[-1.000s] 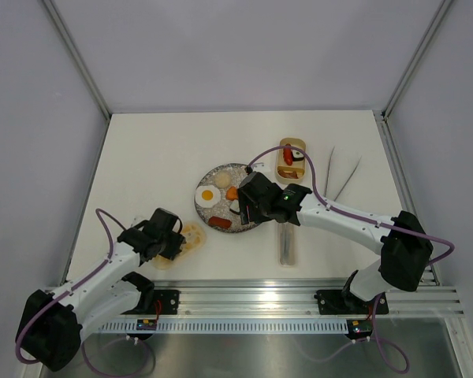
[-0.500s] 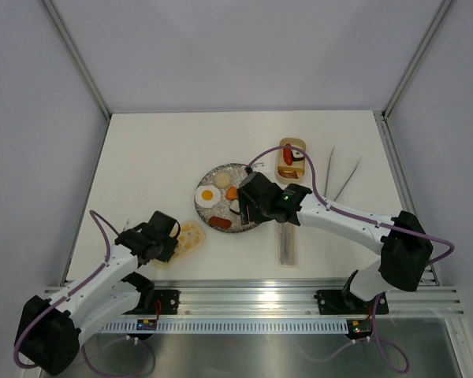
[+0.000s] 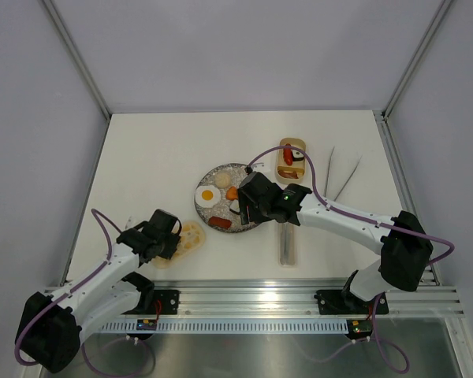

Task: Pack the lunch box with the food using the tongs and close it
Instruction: Pick up the box lid from the center of the board.

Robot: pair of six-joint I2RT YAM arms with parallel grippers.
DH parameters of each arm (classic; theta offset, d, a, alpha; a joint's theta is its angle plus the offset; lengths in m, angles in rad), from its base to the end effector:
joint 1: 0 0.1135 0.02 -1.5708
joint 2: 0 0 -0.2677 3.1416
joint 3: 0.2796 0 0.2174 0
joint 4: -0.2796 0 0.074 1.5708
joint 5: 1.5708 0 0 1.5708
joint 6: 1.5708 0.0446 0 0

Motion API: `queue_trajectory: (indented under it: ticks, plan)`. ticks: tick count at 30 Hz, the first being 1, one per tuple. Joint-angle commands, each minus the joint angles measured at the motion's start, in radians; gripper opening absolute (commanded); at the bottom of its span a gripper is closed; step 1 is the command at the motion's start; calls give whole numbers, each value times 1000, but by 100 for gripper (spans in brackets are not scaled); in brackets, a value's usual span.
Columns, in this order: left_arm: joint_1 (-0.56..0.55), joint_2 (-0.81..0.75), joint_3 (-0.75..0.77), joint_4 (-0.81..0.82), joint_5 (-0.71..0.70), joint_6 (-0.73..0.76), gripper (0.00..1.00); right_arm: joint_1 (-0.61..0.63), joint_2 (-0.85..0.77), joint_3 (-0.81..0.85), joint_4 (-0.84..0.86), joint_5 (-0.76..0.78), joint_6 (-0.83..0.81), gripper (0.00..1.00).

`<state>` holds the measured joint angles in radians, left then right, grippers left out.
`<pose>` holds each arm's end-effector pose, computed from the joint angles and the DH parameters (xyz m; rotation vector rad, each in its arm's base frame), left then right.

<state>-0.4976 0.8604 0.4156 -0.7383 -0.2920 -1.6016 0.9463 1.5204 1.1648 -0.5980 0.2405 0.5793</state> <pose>0.0975 -0.0384 0.1726 -1.4750 2.2472 -0.2607 0.1789 0.2300 0.2687 -0.3636 2.4901 0.3342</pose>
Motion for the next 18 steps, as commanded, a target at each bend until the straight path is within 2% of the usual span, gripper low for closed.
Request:
queue_trajectory:
  ticks: [1, 11, 18]
  plan:
    - [-2, 5, -18, 28, -10, -15, 33, -1, 0, 10, 1, -17, -15, 70]
    - [-4, -12, -21, 28, -25, -37, 28, -1, -6, 9, -2, -18, -18, 70]
    - [-2, 5, -2, 8, -41, -37, 11, -3, -8, 7, -2, -18, -19, 70]
